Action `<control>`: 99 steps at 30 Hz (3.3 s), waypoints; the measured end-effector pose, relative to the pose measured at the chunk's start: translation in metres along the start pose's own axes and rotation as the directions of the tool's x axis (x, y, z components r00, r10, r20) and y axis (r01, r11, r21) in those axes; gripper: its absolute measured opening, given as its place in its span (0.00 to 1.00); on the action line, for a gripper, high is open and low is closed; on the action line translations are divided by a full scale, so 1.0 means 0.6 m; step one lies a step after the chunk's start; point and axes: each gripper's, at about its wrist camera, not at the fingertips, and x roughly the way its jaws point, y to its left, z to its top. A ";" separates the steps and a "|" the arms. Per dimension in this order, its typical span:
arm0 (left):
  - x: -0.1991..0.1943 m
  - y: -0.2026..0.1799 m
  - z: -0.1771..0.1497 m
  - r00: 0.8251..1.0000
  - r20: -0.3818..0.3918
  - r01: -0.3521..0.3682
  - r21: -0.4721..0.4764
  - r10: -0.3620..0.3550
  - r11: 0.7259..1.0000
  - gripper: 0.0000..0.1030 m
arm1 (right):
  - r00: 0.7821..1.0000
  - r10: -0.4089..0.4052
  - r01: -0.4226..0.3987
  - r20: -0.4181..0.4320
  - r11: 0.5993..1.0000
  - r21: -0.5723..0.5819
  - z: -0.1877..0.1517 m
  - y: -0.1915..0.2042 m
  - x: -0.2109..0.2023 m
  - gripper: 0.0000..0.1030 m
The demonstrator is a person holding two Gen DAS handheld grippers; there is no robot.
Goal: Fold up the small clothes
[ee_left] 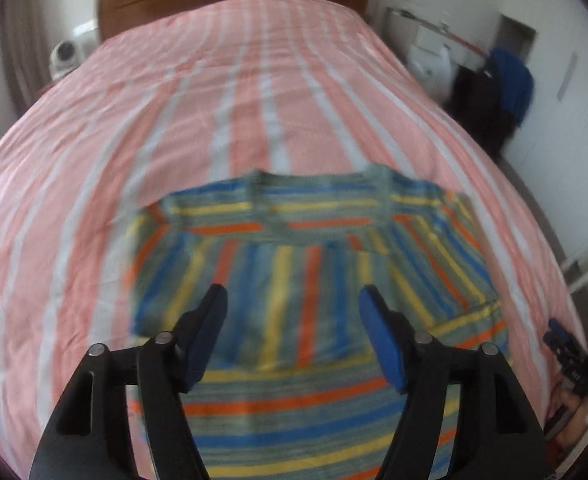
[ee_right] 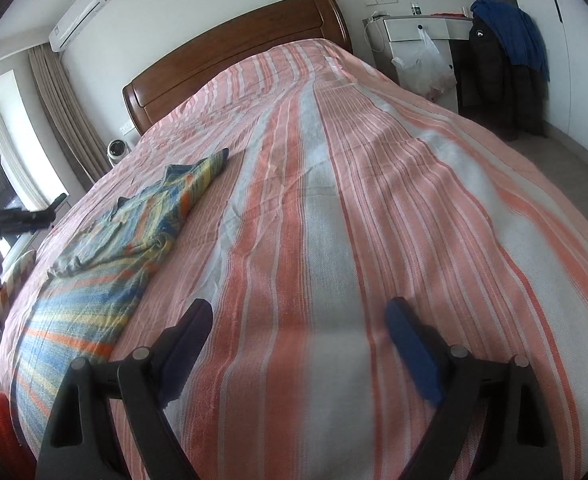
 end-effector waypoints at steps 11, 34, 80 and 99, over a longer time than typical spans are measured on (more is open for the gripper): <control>0.093 0.164 -0.099 0.959 -0.136 -0.262 -0.113 0.247 0.958 0.87 | 1.000 -0.001 0.001 0.004 1.000 -0.001 -0.002 0.000 0.000 0.85; -0.032 0.275 -0.295 0.940 0.055 -0.316 -0.233 0.337 0.920 1.00 | 1.000 0.002 -0.002 0.007 1.000 0.001 -0.004 -0.001 0.000 0.85; -0.043 0.280 -0.310 0.937 0.077 -0.317 -0.226 0.341 0.921 1.00 | 1.000 0.004 -0.004 0.012 1.000 0.001 -0.006 -0.002 -0.001 0.85; -0.042 0.278 -0.310 0.936 0.078 -0.318 -0.224 0.342 0.921 1.00 | 1.000 0.004 -0.004 0.012 1.000 0.001 -0.007 -0.002 -0.001 0.85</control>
